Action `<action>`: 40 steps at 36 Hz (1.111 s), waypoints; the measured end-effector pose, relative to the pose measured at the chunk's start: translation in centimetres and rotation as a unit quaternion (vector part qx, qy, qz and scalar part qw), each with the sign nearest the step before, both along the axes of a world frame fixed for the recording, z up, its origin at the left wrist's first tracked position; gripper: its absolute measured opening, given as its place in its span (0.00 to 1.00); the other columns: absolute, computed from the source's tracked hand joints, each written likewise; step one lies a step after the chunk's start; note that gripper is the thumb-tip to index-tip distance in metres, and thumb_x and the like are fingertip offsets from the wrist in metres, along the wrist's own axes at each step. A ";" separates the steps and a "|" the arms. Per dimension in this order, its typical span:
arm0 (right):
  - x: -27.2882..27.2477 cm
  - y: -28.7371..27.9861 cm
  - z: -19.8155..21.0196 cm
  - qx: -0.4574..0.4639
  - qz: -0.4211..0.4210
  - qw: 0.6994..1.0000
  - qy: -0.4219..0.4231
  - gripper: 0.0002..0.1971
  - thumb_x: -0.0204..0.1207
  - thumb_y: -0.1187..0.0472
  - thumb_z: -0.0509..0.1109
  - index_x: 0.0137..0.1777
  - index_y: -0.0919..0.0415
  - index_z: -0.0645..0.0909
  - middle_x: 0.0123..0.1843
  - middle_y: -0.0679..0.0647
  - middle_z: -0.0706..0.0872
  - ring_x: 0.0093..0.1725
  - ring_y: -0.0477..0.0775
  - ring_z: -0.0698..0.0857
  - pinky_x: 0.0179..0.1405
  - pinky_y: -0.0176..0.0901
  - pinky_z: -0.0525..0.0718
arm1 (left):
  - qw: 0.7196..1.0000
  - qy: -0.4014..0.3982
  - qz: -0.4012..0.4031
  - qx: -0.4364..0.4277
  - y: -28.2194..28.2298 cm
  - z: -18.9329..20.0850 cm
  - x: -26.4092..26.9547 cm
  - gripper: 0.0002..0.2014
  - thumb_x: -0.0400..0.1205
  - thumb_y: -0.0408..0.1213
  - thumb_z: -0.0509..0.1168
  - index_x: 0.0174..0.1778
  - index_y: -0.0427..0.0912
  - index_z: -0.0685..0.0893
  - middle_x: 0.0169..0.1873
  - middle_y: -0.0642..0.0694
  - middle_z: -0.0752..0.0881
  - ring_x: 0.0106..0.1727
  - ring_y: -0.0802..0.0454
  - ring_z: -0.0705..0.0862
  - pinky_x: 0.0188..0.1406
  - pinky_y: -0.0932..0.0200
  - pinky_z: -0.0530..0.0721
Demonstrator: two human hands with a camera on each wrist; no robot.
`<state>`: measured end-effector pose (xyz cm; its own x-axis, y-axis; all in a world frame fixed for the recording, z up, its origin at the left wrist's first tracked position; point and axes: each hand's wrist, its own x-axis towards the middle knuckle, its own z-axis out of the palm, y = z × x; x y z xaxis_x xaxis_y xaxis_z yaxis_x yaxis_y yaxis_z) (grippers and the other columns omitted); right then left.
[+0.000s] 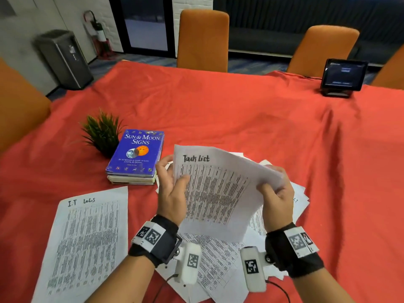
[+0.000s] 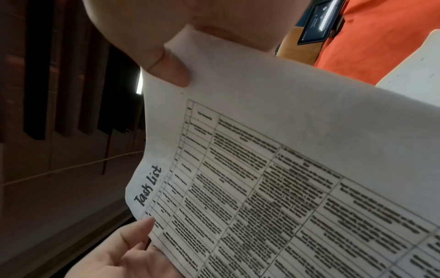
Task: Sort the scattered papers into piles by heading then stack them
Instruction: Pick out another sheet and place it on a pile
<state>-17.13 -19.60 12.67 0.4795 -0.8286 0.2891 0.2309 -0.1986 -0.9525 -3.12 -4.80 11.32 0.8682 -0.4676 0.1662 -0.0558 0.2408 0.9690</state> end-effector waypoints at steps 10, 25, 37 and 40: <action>-0.1 0.8 -1.5 0.041 -0.002 0.998 0.057 0.05 0.75 0.71 0.65 0.43 0.65 0.83 0.36 0.45 0.84 0.39 0.44 0.81 0.42 0.40 0.79 | 0.994 0.039 0.003 0.105 0.4 -2.4 0.0 0.22 0.80 0.42 0.63 0.71 0.46 0.76 0.65 0.51 0.84 0.69 0.59 0.80 0.75 0.56 0.73; 1.0 3.2 3.7 -0.104 -0.029 0.993 -0.035 0.16 0.82 0.76 0.60 0.46 0.54 0.81 0.41 0.33 0.83 0.42 0.34 0.79 0.45 0.27 0.75 | 0.992 -0.058 0.104 0.047 1.2 1.0 0.0 0.34 0.81 0.58 0.59 0.80 0.43 0.65 0.78 0.40 0.72 0.81 0.45 0.68 0.81 0.38 0.63; 2.0 3.0 -2.8 0.054 0.029 0.995 0.077 0.12 0.85 0.67 0.59 0.49 0.53 0.82 0.42 0.40 0.91 0.42 0.38 0.87 0.40 0.30 0.84 | 0.979 -0.029 0.018 0.201 2.6 -6.6 0.7 0.12 0.87 0.45 0.58 0.65 0.59 0.75 0.57 0.61 0.85 0.63 0.62 0.83 0.56 0.70 0.77; 2.5 2.9 -2.6 0.041 0.037 0.996 0.075 0.11 0.85 0.67 0.59 0.49 0.55 0.81 0.42 0.42 0.90 0.42 0.40 0.86 0.42 0.32 0.84 | 0.968 0.023 0.037 0.247 3.2 -7.6 1.6 0.16 0.87 0.42 0.58 0.69 0.43 0.76 0.63 0.46 0.85 0.65 0.50 0.82 0.67 0.56 0.77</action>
